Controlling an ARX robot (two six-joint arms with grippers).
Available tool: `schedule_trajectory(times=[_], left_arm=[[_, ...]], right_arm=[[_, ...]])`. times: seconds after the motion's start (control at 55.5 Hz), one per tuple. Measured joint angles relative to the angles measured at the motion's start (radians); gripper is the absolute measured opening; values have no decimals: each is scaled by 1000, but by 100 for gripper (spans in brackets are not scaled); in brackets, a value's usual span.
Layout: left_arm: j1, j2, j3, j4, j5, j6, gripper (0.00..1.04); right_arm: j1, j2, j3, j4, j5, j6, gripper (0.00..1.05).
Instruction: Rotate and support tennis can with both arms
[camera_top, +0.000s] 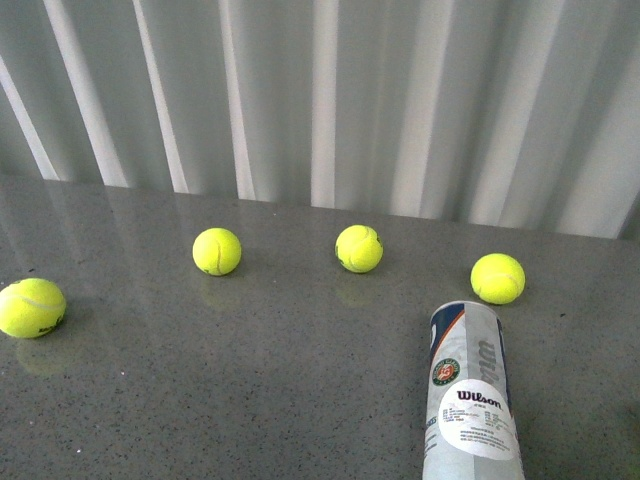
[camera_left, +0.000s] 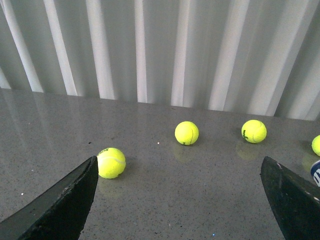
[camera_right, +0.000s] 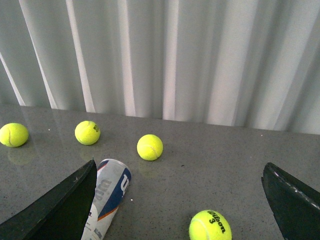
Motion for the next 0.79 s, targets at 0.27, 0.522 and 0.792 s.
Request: schedule_trajectory(times=[0.27,0.522,0.792], left_arm=[[0,-1,0,-2,0,0,98],[0,-1,0,-2,0,0,98],[0,-1,0,-2,0,0,98]], right_arm=[[-193,737,473,71,-156,-129,97],[-44,1434,867,-115,-20,181,97],[209,1830,1042,-237,-105,369,97]])
